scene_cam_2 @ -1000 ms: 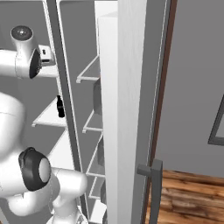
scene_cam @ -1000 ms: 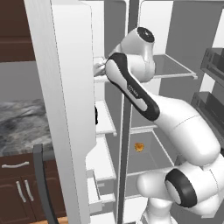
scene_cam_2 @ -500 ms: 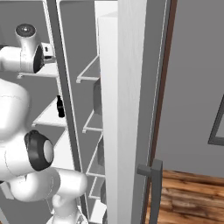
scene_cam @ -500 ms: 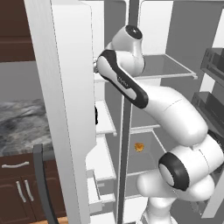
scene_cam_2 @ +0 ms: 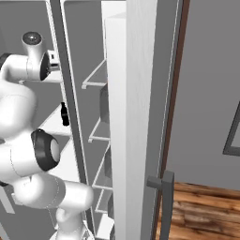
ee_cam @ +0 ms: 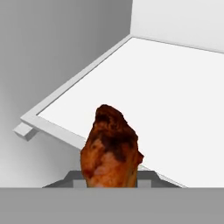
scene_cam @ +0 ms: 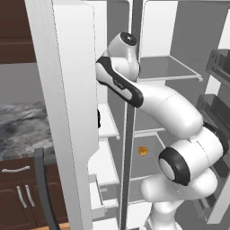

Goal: There's a chicken drumstick in the fridge that needs to be moved to the freezer for freezing. Pick up the chicken drumstick from the fridge, place it on any shelf in the freezer, and close the fridge and freezer doors when done.

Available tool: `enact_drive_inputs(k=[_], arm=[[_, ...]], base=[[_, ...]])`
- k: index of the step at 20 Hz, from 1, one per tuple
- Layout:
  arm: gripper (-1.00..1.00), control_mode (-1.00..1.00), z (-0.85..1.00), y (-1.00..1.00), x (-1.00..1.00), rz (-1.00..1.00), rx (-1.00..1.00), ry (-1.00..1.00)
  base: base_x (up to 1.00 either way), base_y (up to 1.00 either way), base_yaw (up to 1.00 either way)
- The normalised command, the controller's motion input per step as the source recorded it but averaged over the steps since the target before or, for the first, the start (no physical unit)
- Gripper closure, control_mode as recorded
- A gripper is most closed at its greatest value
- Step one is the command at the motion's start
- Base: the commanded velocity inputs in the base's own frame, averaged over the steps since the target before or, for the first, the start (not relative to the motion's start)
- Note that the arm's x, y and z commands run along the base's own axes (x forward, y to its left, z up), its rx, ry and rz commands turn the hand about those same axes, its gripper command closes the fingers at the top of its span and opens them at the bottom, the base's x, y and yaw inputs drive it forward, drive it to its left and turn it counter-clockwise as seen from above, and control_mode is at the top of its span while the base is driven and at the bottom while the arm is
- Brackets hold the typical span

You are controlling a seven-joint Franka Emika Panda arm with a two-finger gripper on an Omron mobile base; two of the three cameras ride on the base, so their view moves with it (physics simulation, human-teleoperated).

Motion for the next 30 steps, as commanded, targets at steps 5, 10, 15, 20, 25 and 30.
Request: enact_drive_inputs(k=[5, 10, 15, 20, 25, 30], arm=[[1.0, -1.0, -0.04, 0.19, 0.39, -0.04, -0.02, 0.0], [1.0, -1.0, -0.09, 0.1, 0.44, -0.02, 0.0, 0.02], [1.0, -1.0, -0.14, 0.17, 0.46, -0.02, -0.02, 0.0], [1.0, -1.0, -0.1, 0.11, 0.48, -0.01, -0.02, 0.0], [1.0, -1.0, -0.01, 0.0, 0.51, 0.0, 0.0, 0.02], [-1.0, -1.0, -0.06, 0.04, 0.39, 0.0, 0.0, 0.04]], base=[[0.0, 0.0, 0.0], [0.0, 0.0, 0.0], [0.0, 0.0, 0.0], [0.0, 0.0, 0.0], [0.0, 0.0, 0.0], [0.0, 0.0, 0.0]])
